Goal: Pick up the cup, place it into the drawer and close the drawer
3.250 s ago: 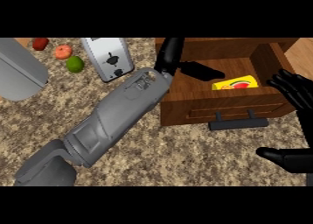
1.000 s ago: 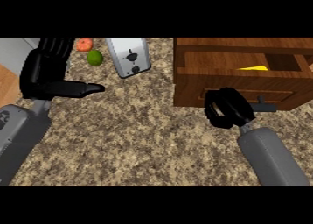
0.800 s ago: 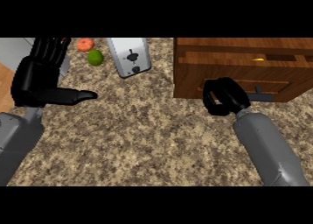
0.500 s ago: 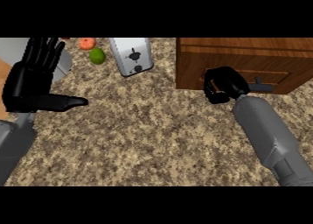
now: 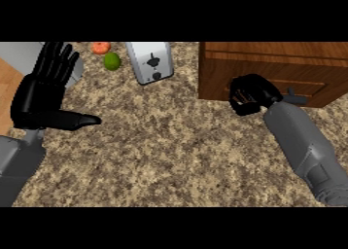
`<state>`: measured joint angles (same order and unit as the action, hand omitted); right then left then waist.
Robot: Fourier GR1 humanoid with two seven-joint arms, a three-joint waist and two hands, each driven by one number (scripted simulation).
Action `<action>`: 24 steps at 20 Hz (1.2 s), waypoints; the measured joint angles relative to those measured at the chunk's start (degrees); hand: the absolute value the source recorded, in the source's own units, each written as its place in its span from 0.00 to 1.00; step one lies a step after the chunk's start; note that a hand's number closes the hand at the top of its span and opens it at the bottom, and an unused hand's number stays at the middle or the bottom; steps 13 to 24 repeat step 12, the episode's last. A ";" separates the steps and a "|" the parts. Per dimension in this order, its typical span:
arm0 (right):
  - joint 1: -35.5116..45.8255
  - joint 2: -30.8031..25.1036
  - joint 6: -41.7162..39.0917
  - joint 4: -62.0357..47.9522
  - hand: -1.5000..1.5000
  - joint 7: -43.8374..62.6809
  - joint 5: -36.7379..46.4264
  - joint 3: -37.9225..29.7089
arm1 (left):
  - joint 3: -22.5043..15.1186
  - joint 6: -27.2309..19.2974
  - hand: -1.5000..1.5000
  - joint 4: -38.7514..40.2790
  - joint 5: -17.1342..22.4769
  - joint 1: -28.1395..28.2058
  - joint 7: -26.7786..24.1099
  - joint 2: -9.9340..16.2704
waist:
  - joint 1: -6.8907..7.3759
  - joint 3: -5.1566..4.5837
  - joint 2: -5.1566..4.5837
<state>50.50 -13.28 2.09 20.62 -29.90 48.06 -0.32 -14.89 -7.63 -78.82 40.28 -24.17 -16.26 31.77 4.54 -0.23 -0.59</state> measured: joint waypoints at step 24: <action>0.38 -1.63 -3.19 -2.48 1.00 -7.14 -2.75 -2.83 | -0.02 2.28 0.00 0.19 0.56 0.16 0.20 -0.90 | 1.13 -0.03 -0.23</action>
